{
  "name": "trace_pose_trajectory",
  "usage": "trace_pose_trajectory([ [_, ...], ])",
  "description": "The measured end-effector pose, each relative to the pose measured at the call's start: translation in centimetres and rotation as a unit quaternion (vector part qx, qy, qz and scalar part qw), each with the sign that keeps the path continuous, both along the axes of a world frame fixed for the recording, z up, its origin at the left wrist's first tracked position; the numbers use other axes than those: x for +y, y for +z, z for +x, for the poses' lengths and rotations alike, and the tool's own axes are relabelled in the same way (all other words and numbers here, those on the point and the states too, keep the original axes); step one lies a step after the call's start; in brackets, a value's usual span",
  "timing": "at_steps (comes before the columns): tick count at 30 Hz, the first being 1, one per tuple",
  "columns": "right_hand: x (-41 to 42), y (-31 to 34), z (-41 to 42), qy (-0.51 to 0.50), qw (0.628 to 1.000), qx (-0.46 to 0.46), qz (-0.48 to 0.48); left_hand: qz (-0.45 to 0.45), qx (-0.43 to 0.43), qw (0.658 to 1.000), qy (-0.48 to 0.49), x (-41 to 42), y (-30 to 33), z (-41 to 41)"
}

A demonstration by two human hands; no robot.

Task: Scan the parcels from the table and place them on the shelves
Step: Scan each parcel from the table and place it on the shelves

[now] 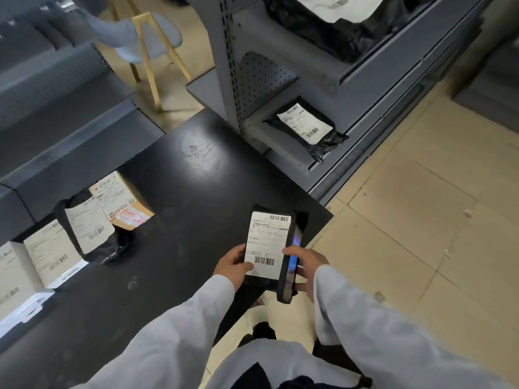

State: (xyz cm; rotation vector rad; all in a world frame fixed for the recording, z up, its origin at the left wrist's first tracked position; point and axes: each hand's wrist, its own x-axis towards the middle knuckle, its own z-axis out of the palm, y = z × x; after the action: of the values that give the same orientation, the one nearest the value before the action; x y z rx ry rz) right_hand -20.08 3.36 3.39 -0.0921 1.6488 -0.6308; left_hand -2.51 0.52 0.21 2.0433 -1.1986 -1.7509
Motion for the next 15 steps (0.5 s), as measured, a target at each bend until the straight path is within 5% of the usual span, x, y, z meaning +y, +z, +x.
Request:
trace_pose_trajectory([
  [15,5.4,13.0,-19.5,-0.151,0.973,-0.021,-0.171,-0.159,0.11,0.975,-0.112,-1.1,13.2,-18.1],
])
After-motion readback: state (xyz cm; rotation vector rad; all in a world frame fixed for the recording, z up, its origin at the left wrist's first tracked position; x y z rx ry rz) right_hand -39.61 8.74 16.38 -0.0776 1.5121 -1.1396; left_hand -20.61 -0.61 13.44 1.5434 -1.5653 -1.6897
